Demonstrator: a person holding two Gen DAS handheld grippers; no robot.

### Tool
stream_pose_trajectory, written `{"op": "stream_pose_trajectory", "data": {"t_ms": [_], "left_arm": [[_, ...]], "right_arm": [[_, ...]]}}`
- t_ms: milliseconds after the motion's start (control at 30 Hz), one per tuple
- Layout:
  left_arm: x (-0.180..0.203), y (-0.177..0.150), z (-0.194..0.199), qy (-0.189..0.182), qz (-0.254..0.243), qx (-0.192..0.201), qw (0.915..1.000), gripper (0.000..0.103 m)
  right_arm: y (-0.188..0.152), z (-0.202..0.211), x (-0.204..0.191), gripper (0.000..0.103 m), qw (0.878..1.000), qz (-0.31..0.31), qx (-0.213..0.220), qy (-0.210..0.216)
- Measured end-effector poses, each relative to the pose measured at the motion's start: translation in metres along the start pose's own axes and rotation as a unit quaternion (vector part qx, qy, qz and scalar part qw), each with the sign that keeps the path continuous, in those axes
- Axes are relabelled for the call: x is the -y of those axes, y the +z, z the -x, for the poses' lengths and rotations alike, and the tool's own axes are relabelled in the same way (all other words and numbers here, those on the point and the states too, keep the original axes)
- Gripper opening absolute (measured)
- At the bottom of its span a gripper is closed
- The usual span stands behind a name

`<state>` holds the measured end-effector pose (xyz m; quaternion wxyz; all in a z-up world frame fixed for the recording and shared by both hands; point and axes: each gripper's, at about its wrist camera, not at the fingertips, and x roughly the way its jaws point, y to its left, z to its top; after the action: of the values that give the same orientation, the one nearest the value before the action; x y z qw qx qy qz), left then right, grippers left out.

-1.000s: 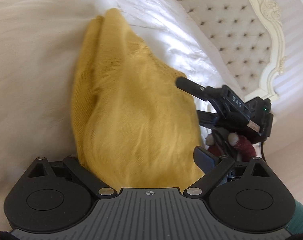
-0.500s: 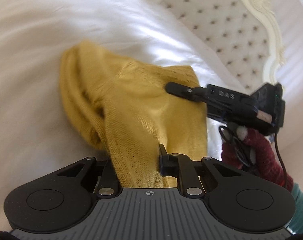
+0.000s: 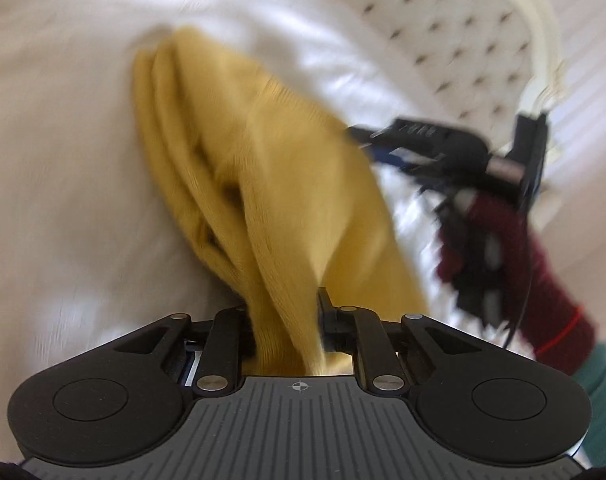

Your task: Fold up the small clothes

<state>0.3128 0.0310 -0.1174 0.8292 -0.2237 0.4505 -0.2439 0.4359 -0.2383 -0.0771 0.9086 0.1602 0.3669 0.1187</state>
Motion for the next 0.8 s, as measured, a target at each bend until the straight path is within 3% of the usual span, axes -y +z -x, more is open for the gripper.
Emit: {"op": "stream_pose_trajectory", "data": {"t_ms": [33, 167, 300, 433, 533, 667, 800], "left_arm": [[-0.003, -0.007, 0.005, 0.002, 0.003, 0.004, 1.0, 0.02], [-0.015, -0.022, 0.03, 0.0, 0.026, 0.008, 0.9996, 0.021], [0.0, -0.023, 0.058, 0.06, -0.026, 0.046, 0.9968, 0.023], [0.023, -0.013, 0.076, 0.086, -0.067, 0.112, 0.9877, 0.026], [0.037, 0.001, 0.075, 0.102, -0.093, 0.148, 0.9793, 0.034], [0.047, 0.02, 0.055, 0.128, -0.109, 0.155, 0.9736, 0.034], [0.039, 0.027, 0.027, 0.182, -0.142, 0.132, 0.964, 0.034]], "right_arm": [[-0.003, 0.002, 0.008, 0.047, 1.0, -0.004, 0.009, -0.024], [-0.015, 0.027, 0.021, 0.047, 0.998, -0.013, 0.042, -0.042], [-0.035, 0.058, 0.004, 0.052, 0.997, 0.039, 0.063, -0.012], [-0.061, 0.081, -0.02, 0.056, 0.995, 0.092, 0.042, 0.024], [-0.08, 0.088, -0.032, 0.056, 0.993, 0.112, 0.007, 0.028], [-0.106, 0.081, -0.024, 0.055, 0.987, 0.142, -0.053, -0.049], [-0.12, 0.091, 0.0, 0.055, 0.996, 0.079, -0.033, -0.031]]}}
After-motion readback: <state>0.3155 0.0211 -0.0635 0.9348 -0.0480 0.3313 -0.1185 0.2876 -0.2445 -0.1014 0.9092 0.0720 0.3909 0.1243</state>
